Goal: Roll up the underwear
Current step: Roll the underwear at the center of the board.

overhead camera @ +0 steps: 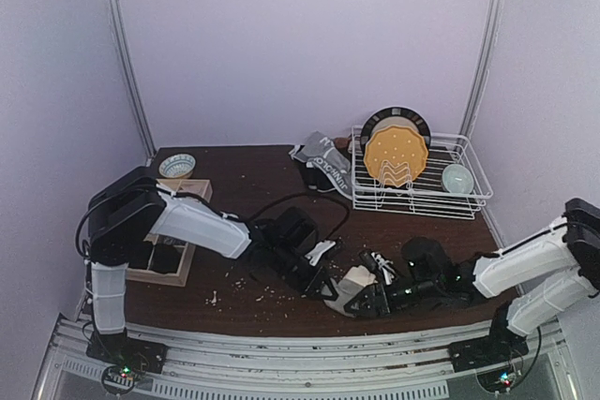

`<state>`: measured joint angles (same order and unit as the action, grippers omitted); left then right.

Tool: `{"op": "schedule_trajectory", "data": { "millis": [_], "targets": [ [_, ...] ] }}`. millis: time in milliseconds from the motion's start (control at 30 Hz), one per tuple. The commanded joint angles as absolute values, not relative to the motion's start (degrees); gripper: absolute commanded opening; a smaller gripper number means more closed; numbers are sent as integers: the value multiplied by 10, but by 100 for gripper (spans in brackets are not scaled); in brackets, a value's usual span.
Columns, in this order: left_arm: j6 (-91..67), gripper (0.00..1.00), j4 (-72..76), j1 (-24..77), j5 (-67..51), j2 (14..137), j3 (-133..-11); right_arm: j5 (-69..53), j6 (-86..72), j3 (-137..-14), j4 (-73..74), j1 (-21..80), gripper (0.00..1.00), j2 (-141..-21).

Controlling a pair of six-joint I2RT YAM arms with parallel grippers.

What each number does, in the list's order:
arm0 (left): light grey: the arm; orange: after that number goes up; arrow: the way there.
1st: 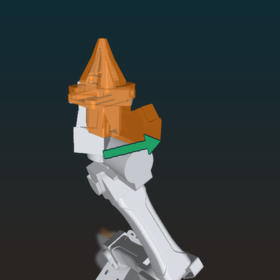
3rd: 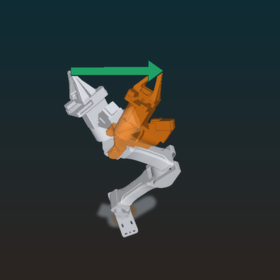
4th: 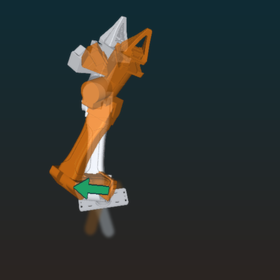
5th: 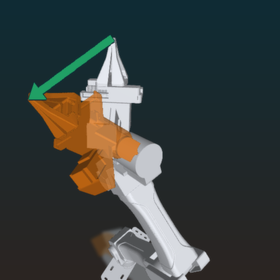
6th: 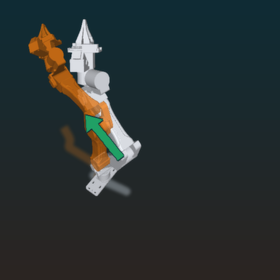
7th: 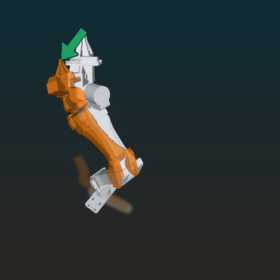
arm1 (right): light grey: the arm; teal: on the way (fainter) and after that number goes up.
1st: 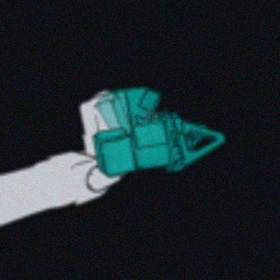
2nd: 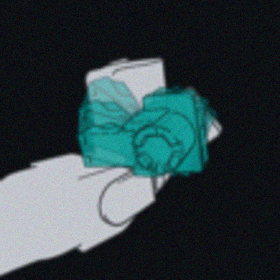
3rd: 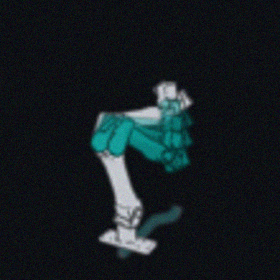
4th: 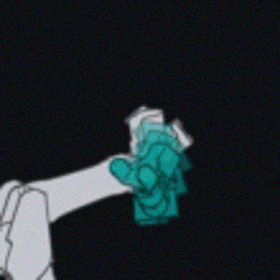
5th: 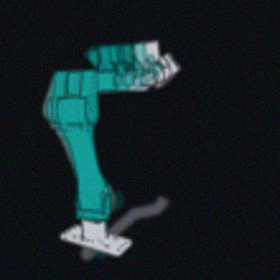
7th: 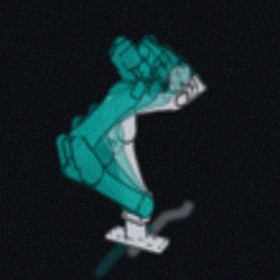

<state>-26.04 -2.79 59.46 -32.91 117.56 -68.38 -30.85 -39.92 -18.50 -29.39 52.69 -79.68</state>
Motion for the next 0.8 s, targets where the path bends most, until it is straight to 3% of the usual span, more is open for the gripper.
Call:
{"op": "schedule_trajectory", "data": {
  "millis": [0, 233, 767],
  "targets": [
    [-289, 0, -123, 584, -341, 1197, -713, -93, -274, -245, -44, 608, 55, -667],
    [-296, 0, -172, 584, -378, 1223, -741, 85, -188, -324, 67, 707, 60, -650],
    [-290, 0, -202, 580, -431, 1255, -774, 201, -151, -428, 95, 762, 56, -873]
  ]
}}
